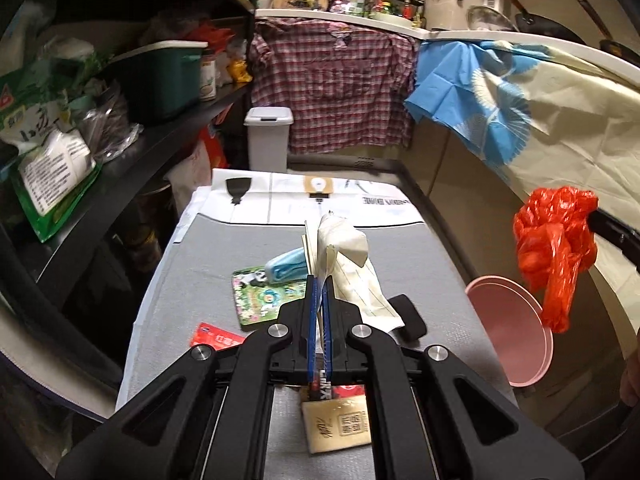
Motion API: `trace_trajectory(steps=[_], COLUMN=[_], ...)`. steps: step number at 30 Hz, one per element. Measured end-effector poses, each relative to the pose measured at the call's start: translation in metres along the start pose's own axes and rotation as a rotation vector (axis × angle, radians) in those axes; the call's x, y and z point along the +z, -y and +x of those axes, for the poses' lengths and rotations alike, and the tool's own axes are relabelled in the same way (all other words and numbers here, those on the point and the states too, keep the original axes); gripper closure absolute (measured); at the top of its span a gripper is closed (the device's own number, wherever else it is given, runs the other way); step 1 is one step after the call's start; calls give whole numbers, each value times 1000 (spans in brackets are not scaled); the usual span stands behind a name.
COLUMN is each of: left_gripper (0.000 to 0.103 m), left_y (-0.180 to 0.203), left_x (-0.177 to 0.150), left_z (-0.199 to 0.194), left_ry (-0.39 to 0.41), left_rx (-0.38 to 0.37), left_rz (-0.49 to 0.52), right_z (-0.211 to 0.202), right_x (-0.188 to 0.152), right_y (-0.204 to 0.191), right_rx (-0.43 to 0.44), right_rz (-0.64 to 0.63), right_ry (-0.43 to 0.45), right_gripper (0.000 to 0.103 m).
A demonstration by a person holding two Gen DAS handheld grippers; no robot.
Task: Collect trash
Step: 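Carry the tissue and red bag over the pink bin and release both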
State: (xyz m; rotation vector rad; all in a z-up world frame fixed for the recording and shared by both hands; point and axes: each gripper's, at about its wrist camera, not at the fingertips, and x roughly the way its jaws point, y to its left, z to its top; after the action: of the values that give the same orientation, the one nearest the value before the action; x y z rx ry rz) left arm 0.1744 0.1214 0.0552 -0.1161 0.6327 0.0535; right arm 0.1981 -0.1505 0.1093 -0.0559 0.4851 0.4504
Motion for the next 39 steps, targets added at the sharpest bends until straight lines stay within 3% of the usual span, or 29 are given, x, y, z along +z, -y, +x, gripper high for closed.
trace_trajectory(steps=[20, 27, 39], left_gripper=[100, 100, 100], left_y=[82, 113, 164], left_x=[-6, -3, -3], left_z=[14, 23, 50], left_ry=[-16, -22, -44], left_rx=[-122, -183, -305], left_rz=[90, 113, 159], right_z=[-43, -38, -16], right_x=[-19, -33, -48], right_y=[92, 118, 138], right_rx=[-206, -289, -355], right_rz=[123, 180, 218], right_ry=[29, -13, -117], right_gripper=[92, 92, 92])
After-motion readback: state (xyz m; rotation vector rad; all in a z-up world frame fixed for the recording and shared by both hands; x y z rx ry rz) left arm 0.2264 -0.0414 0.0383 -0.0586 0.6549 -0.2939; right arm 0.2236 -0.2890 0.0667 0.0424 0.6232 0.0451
